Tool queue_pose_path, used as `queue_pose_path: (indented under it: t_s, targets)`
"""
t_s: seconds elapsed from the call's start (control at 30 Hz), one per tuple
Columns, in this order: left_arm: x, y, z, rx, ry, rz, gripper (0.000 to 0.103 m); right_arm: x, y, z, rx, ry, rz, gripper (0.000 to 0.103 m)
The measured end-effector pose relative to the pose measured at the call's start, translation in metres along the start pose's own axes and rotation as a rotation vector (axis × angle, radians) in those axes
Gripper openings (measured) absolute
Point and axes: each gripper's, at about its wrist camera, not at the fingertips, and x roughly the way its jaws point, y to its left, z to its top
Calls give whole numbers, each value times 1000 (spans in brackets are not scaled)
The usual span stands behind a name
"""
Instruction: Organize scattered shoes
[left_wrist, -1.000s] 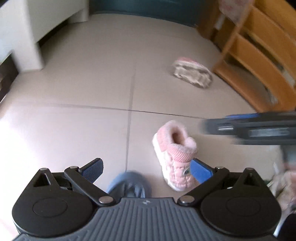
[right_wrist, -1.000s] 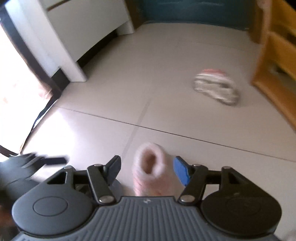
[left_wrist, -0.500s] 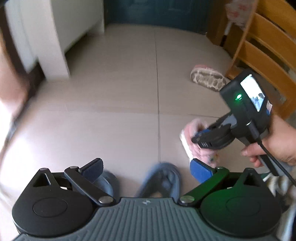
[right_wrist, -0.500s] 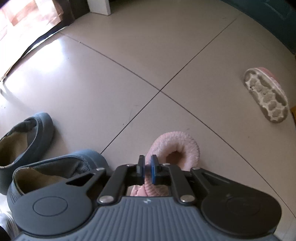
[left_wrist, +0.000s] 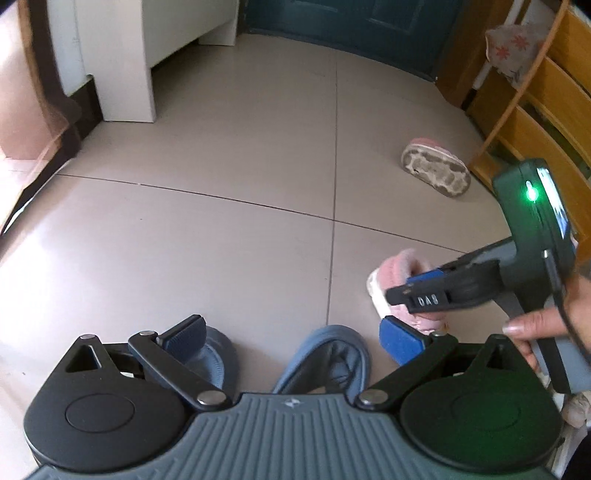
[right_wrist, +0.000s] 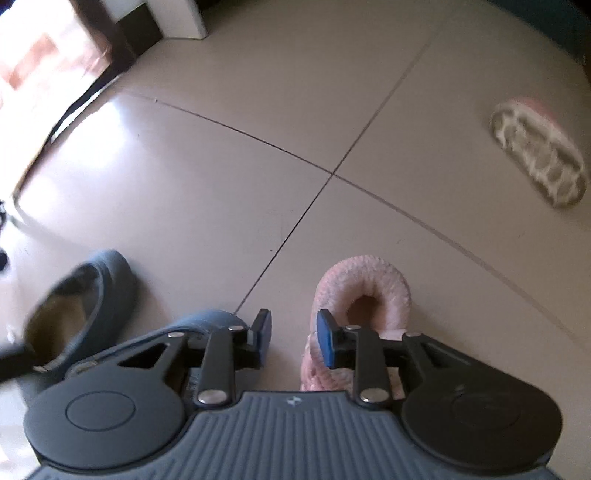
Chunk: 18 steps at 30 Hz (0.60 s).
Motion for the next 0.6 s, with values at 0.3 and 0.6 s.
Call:
queue_pose_path:
  t_s: [0.3, 0.6]
  targets:
    - [-8, 9, -8, 18, 7, -16, 103, 25, 5, -9, -23, 84, -101, 41]
    - [-6, 25, -13, -15, 8, -27, 103, 27, -12, 15, 76, 55, -33, 18]
